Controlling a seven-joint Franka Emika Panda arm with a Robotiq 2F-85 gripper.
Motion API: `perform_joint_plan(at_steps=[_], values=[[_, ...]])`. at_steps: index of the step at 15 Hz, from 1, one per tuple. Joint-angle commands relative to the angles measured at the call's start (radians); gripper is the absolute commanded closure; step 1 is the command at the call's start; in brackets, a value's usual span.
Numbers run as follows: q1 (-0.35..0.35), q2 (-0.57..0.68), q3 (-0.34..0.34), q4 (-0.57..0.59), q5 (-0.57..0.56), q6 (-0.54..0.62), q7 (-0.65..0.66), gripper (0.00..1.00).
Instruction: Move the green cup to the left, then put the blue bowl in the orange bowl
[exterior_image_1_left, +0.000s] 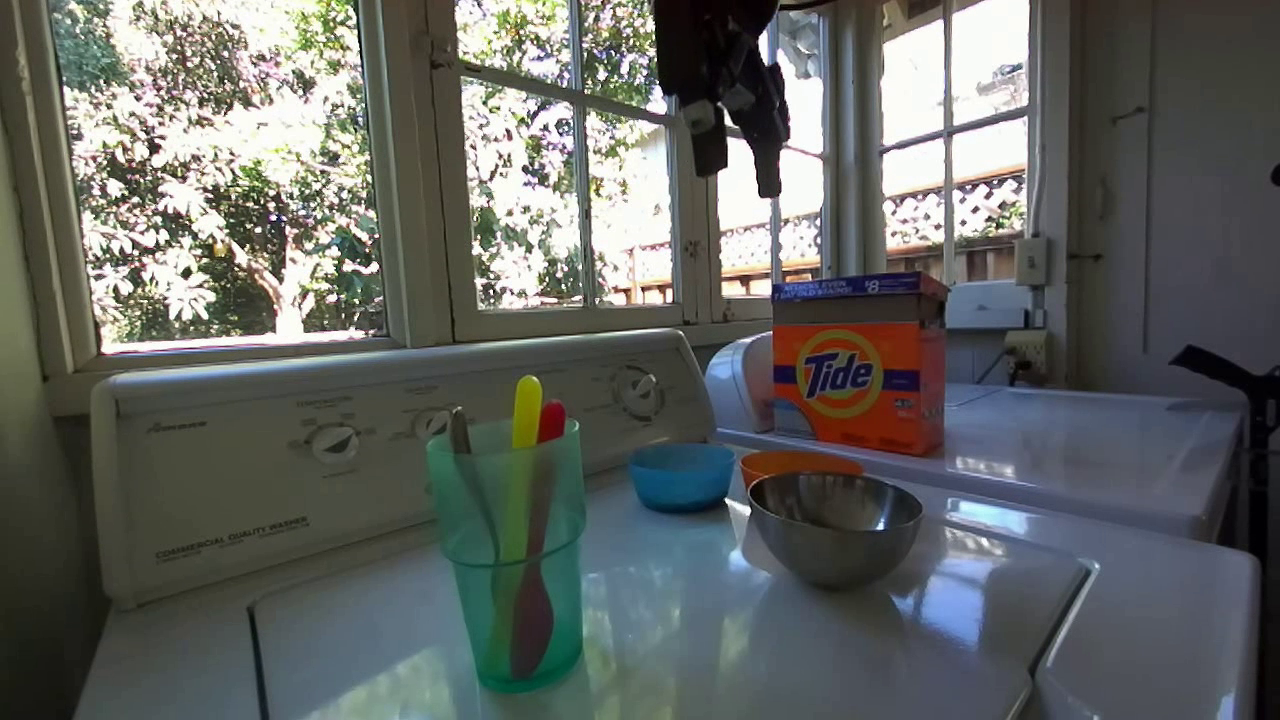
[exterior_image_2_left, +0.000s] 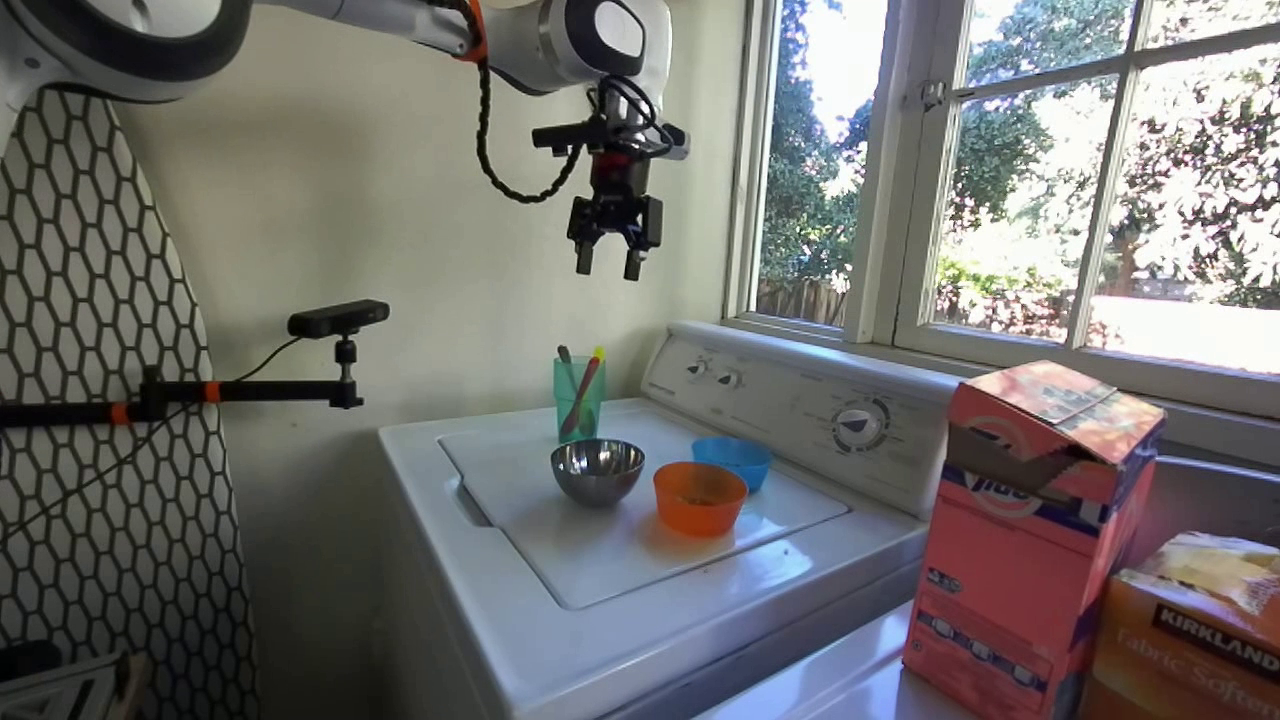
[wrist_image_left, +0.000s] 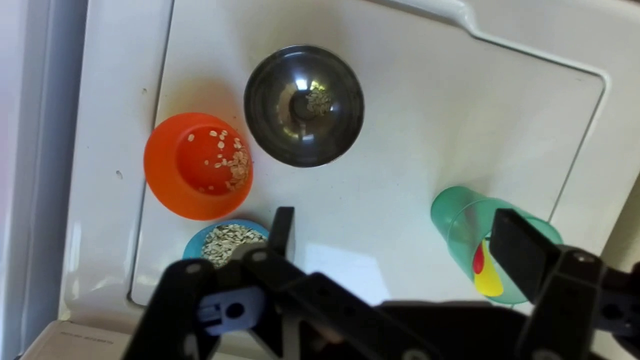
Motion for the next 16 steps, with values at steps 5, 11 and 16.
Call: perform_joint_plan(at_steps=[5, 11, 16], values=[[-0.079, 0.009, -0.060, -0.088, -0.001, -0.094, -0.080, 0.00], [-0.161, 0.031, -0.056, -0.170, 0.016, -0.122, -0.370, 0.00], [-0.154, 0.175, -0.037, -0.060, -0.067, -0.165, -0.588, 0.00]])
